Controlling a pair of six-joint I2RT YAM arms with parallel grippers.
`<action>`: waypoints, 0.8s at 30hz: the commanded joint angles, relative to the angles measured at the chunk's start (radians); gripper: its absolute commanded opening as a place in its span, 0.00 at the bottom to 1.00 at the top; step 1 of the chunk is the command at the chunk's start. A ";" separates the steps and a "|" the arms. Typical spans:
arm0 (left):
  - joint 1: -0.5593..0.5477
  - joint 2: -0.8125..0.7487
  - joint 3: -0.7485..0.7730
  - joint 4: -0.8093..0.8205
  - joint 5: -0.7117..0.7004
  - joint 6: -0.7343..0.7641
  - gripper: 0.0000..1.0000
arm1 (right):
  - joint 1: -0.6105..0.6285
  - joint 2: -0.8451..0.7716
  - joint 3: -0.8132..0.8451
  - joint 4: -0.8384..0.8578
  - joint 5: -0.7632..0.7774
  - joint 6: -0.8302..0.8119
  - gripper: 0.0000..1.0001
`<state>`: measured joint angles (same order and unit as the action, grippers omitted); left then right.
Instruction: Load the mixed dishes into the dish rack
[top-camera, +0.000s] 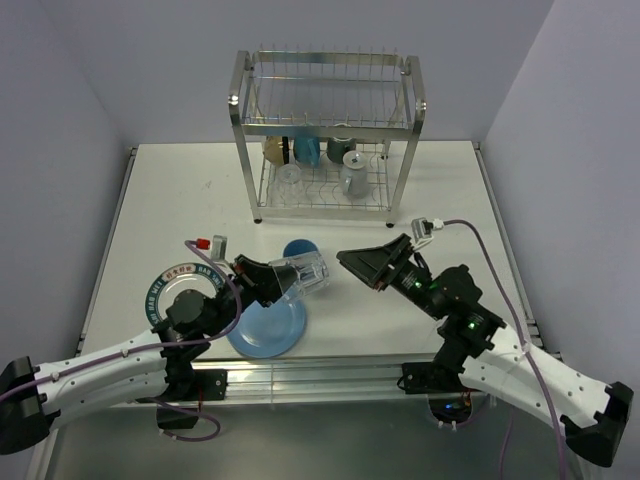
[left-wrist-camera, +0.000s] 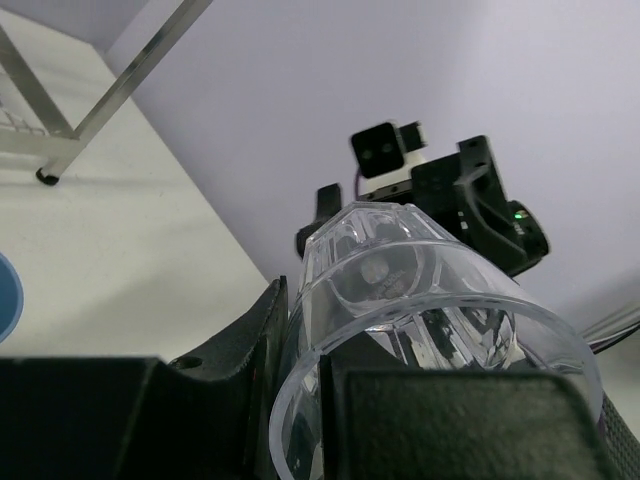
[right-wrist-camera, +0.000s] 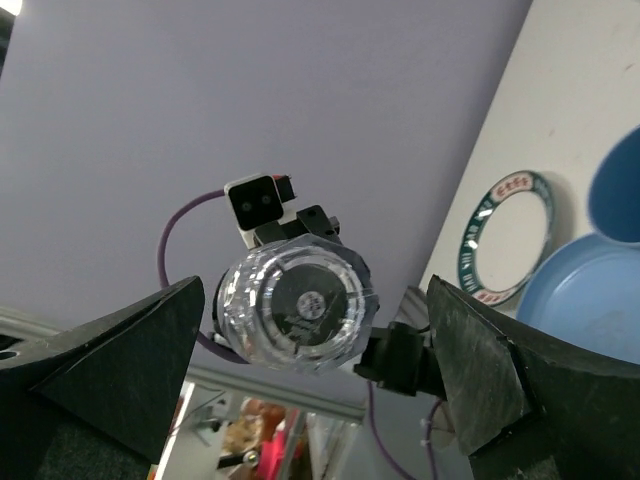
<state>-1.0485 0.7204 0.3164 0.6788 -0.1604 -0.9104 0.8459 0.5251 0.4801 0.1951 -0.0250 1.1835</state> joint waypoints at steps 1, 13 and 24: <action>0.002 -0.059 -0.014 0.172 -0.015 0.033 0.00 | 0.008 0.087 -0.009 0.314 -0.087 0.093 1.00; 0.002 -0.121 0.015 0.163 -0.059 0.091 0.00 | 0.146 0.206 -0.009 0.523 -0.029 0.087 1.00; 0.004 -0.090 0.053 0.215 -0.065 0.145 0.00 | 0.258 0.341 0.046 0.618 0.049 0.047 1.00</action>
<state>-1.0485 0.6308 0.3092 0.8043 -0.2306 -0.8051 1.0840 0.8455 0.4721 0.7109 -0.0193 1.2587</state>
